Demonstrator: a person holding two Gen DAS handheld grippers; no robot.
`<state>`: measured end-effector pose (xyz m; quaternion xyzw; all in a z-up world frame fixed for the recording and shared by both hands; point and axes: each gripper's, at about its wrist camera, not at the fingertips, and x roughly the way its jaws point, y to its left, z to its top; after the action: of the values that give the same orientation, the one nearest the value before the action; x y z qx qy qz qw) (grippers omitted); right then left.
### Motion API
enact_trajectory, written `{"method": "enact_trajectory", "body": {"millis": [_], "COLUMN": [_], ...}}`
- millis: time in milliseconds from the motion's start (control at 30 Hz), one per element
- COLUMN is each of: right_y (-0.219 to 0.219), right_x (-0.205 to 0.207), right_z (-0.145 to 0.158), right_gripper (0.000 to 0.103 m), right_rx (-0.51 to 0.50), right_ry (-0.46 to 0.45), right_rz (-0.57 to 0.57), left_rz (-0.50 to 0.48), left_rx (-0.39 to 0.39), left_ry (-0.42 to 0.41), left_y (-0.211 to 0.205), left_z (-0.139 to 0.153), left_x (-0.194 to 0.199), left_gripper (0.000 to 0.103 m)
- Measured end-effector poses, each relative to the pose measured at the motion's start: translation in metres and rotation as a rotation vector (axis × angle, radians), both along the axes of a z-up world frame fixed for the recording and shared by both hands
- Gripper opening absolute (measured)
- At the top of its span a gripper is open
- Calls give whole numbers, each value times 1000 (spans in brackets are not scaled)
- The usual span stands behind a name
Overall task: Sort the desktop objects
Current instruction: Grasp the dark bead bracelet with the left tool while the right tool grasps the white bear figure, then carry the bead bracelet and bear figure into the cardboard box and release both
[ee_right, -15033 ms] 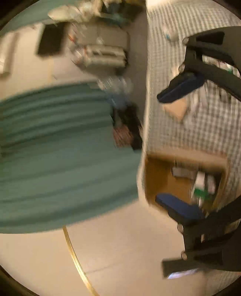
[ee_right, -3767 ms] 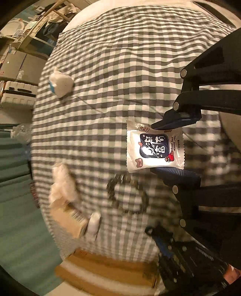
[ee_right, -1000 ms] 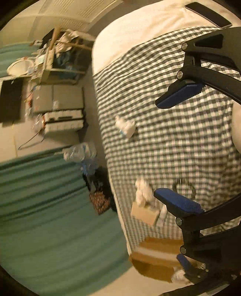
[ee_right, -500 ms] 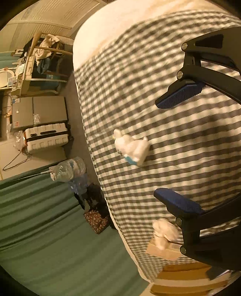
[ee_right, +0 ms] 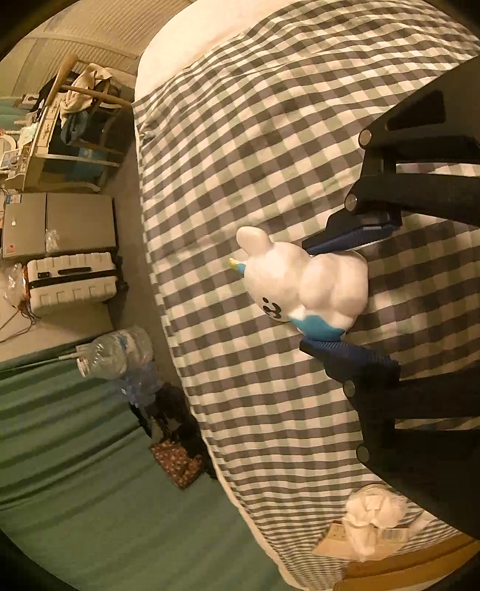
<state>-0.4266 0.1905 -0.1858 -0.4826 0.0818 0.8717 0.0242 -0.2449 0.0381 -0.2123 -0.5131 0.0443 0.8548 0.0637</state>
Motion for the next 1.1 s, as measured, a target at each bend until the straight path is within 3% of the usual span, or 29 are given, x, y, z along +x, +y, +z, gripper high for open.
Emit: {"method": "enact_trajectory", "body": {"millis": [67, 133, 467, 600, 767, 933, 1100], "right_y": [0, 3, -11, -25, -45, -81, -132], "right_x": [8, 17, 102, 145, 186, 228, 252], "right_z": [2, 7, 50, 79, 122, 175, 212], "right_gripper": [46, 46, 46, 46, 46, 46, 46], "right_rx": [14, 2, -87, -128, -101, -74, -96], "right_ry": [3, 3, 30, 49, 103, 179, 230], "right_rz": [-7, -5, 76, 132, 199, 298, 414], "left_rz": [-10, -8, 19, 43, 85, 142, 202], "left_rx": [-14, -9, -26, -32, -16, 12, -31], "left_ry": [2, 3, 116, 179, 256, 332, 395], "left_y": [1, 1, -12, -26, -38, -75, -128], "left_z": [4, 9, 80, 114, 144, 193, 236], "left_x": [1, 5, 33, 47, 60, 78, 91], "left_gripper": [21, 10, 10, 10, 10, 10, 11]}}
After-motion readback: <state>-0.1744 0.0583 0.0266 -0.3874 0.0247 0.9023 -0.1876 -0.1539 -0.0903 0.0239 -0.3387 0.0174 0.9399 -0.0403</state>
